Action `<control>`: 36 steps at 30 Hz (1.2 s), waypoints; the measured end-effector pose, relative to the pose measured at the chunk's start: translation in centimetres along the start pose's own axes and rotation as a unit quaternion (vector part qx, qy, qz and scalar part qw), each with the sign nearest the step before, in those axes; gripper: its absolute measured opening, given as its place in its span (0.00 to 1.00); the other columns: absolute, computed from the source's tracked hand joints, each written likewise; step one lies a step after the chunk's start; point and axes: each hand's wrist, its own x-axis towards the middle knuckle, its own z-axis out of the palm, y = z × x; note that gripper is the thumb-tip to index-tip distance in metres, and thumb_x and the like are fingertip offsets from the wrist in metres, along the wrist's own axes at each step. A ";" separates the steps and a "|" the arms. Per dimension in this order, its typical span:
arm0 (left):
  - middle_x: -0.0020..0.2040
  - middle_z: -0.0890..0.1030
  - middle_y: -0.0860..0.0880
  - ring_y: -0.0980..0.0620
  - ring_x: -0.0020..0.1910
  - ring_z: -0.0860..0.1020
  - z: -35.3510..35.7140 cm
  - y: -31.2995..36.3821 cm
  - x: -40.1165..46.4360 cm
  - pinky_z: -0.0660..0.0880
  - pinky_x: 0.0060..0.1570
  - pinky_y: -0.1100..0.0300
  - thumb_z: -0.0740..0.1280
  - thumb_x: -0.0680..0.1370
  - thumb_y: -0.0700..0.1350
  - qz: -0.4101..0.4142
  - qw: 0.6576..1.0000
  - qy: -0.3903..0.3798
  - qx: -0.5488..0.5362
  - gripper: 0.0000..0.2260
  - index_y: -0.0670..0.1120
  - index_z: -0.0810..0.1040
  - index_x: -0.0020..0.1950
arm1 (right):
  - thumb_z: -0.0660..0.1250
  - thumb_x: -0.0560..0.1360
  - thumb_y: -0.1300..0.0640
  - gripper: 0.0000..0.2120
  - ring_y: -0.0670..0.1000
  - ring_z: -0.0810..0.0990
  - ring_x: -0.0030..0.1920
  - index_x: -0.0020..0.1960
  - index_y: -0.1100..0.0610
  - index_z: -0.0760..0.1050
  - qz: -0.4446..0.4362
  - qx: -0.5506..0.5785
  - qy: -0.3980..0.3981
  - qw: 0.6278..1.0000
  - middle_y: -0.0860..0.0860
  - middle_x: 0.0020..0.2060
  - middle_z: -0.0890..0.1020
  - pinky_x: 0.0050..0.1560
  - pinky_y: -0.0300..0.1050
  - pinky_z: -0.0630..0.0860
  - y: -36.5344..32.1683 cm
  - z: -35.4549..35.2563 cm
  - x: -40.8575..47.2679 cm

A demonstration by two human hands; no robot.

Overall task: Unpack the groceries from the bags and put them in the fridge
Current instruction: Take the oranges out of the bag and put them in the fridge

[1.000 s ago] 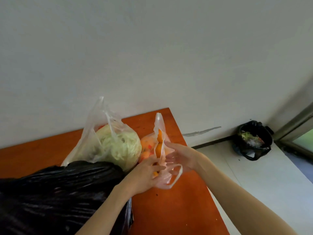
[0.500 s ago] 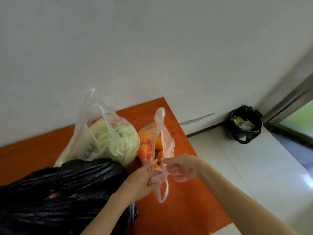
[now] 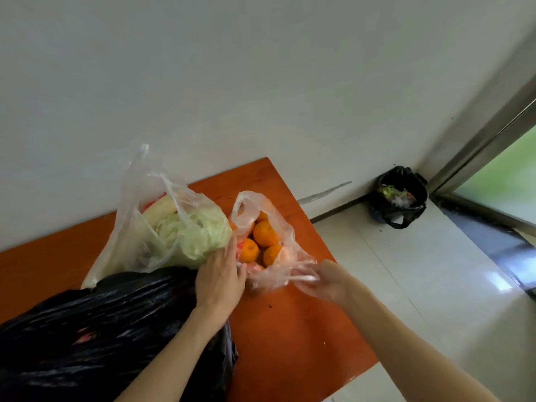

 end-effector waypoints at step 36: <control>0.66 0.71 0.48 0.52 0.56 0.76 -7.9 1.4 2.5 0.76 0.56 0.52 0.69 0.74 0.44 -0.110 0.838 -0.402 -0.353 0.31 0.51 0.59 0.74 | 0.68 0.74 0.57 0.10 0.50 0.74 0.37 0.49 0.64 0.75 -0.223 -0.553 0.321 0.736 0.56 0.40 0.76 0.37 0.40 0.74 -3.4 -7.8 -1.6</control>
